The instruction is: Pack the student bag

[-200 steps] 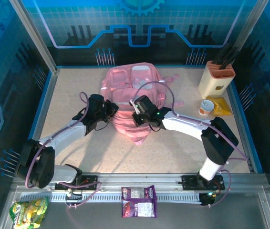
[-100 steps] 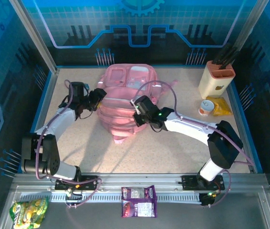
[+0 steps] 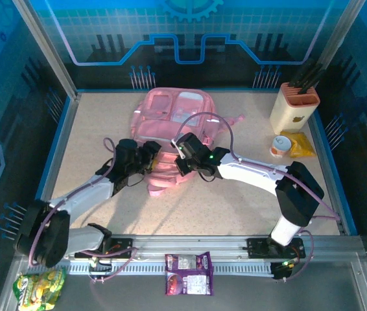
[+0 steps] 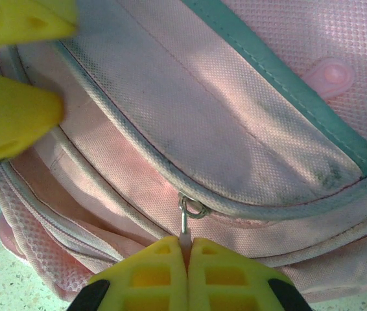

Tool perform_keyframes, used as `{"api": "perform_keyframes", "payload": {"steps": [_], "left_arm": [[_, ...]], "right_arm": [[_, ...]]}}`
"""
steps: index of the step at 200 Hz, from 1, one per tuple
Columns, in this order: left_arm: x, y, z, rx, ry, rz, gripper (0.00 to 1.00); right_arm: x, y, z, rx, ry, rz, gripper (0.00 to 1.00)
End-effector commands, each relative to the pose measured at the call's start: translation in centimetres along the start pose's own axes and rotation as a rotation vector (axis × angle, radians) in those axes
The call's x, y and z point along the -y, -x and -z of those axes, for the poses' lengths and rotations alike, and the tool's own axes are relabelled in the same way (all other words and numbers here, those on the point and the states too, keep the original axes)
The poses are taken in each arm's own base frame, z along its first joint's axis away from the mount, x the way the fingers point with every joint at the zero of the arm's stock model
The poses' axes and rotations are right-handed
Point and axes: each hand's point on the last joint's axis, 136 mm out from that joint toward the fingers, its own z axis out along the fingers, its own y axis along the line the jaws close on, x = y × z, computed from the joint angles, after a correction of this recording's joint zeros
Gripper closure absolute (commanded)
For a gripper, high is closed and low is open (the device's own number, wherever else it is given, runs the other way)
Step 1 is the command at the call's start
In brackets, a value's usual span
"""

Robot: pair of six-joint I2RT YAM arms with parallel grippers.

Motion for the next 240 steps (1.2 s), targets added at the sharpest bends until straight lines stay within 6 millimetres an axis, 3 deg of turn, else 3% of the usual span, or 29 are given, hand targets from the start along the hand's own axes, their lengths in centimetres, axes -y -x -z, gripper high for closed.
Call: {"api": "perform_keyframes", "payload": {"steps": [1,31,69,102,133,150,168,171,176,182,192,214,220,240], "left_arm": [[4.7,-0.2,-1.1,0.025,-0.136,0.035,0.41],[3.8,-0.1,-2.3,0.037,-0.100,0.059,0.62],[1.6,1.6,-1.9,0.081,0.000,0.029,1.00],[1.0,3.4,-0.7,0.051,0.054,-0.040,1.00],[0.3,3.6,-0.5,0.024,0.083,-0.070,1.00],[0.8,3.1,-1.0,-0.017,0.068,-0.085,1.00],[1.2,2.9,-1.2,-0.032,0.052,-0.093,1.00],[1.1,2.9,-1.2,-0.034,0.052,-0.096,1.00],[1.5,2.8,-1.1,-0.041,0.043,-0.108,0.91],[1.8,2.7,-0.9,-0.046,0.037,-0.131,0.71],[2.3,2.7,-0.4,-0.045,0.035,-0.181,0.48],[1.4,4.4,2.1,0.065,0.135,-0.325,0.09],[1.2,5.5,3.1,0.133,0.171,-0.386,0.01],[-0.6,10.1,6.7,0.357,0.346,-0.551,0.01]], "right_arm": [[0.3,-0.6,-0.2,-0.012,-0.011,0.005,1.00],[1.0,-0.9,-0.2,-0.017,-0.046,0.024,1.00],[3.6,-1.1,0.3,-0.025,-0.113,0.013,1.00],[8.2,-1.2,0.3,-0.030,-0.207,-0.028,1.00],[12.1,-0.3,-0.5,-0.029,-0.310,-0.062,1.00],[12.0,1.1,-0.4,0.005,-0.281,-0.078,1.00],[10.4,2.2,0.5,0.042,-0.211,-0.068,1.00],[10.1,2.3,0.7,0.048,-0.194,-0.066,0.95],[9.7,2.5,1.1,0.060,-0.167,-0.060,0.81],[9.3,2.6,1.8,0.074,-0.147,-0.054,0.63],[9.8,2.3,3.1,0.089,-0.166,-0.056,0.44],[14.2,1.0,6.3,0.128,-0.284,-0.154,0.03],[15.9,0.5,7.1,0.144,-0.322,-0.194,0.00],[22.2,-2.1,9.9,0.211,-0.502,-0.316,0.00]]}}
